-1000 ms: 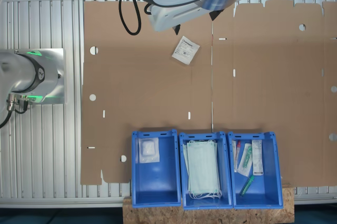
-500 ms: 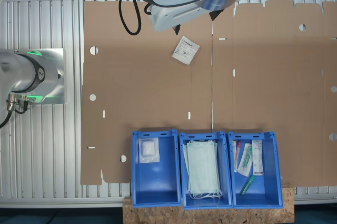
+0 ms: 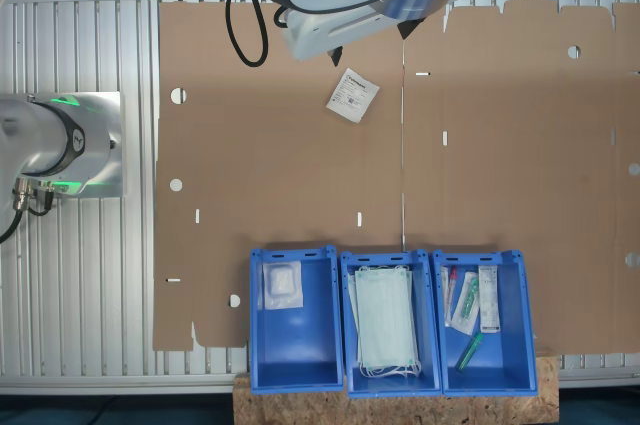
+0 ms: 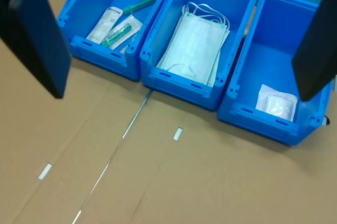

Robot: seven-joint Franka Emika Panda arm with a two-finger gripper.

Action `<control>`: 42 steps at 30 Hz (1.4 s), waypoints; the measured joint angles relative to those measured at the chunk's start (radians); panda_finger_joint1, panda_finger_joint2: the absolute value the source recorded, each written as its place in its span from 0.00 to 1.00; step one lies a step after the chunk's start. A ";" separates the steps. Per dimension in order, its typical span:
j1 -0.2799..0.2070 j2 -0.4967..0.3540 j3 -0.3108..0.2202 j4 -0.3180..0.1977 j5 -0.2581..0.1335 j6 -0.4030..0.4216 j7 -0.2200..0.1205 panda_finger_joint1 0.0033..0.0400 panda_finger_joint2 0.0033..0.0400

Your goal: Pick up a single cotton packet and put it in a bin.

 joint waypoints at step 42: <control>0.000 0.000 0.000 -0.088 0.000 0.092 0.294 1.00 1.00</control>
